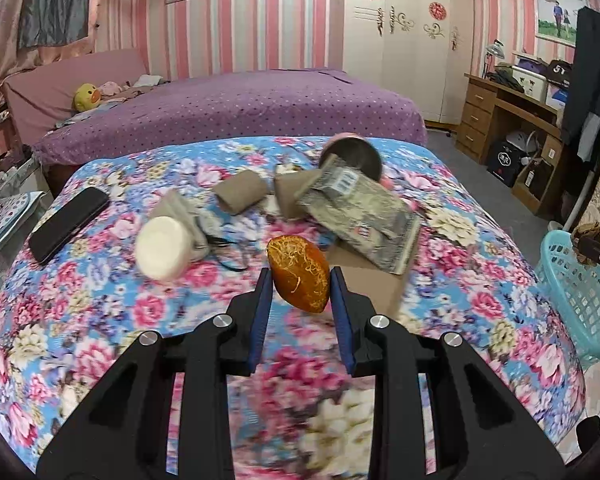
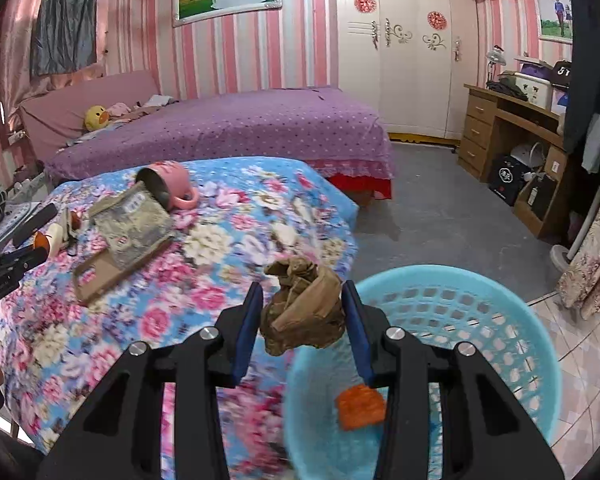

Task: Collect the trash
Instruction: 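Carry the peel and brown paper to the blue basket and release both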

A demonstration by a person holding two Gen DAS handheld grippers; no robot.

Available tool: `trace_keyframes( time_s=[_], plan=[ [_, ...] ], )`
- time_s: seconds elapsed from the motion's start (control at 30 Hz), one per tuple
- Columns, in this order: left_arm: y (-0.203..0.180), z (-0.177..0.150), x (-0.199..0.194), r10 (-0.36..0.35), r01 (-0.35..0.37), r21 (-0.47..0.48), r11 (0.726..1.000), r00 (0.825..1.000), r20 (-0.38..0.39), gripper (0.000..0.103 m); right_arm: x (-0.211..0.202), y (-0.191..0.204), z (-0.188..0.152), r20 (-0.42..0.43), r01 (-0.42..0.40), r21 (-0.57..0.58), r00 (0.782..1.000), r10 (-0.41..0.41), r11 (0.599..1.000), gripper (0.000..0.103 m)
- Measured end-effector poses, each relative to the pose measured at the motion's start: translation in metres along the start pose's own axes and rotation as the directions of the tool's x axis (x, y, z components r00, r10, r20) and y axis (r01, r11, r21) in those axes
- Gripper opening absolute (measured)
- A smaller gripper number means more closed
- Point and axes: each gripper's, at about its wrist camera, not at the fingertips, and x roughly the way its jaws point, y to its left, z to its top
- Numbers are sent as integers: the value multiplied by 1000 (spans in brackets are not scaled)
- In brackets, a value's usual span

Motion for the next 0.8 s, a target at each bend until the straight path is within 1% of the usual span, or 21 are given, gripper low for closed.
trace_keyframes(
  time_s=[0.07, 0.23, 0.33, 0.47, 0.53, 0.6, 0.67, 0.8],
  plan=[
    [-11, 0, 2, 0, 0, 10, 1000, 1000, 0, 28, 0, -13, -2, -1, 7, 13, 1000, -7, 1000, 41],
    [-40, 3, -1, -30, 29, 36, 999, 999, 12, 28, -2, -42, -9, -5, 26, 36, 1000, -26, 999, 41],
    [-62, 9, -2, -70, 69, 54, 996, 997, 16, 28, -6, -57, -12, -2, 43, 34, 999, -43, 999, 41],
    [-95, 16, -5, -114, 110, 95, 989, 993, 39, 28, -13, -88, -16, 13, 66, 81, 998, -67, 995, 41],
    [-115, 20, -4, -172, 167, 98, 981, 984, 44, 28, -17, -103, -18, 20, 78, 101, 997, -80, 992, 41],
    [-133, 22, -2, -211, 206, 105, 973, 977, 37, 28, -21, -117, -22, 30, 87, 120, 995, -91, 989, 41],
    [-151, 23, 1, -240, 235, 114, 965, 970, 28, 28, -26, -132, -26, 39, 95, 139, 994, -102, 986, 41],
    [-188, 19, 5, -309, 306, 138, 942, 951, -1, 28, -30, -156, -33, 37, 128, 165, 990, -136, 978, 41]
  ],
)
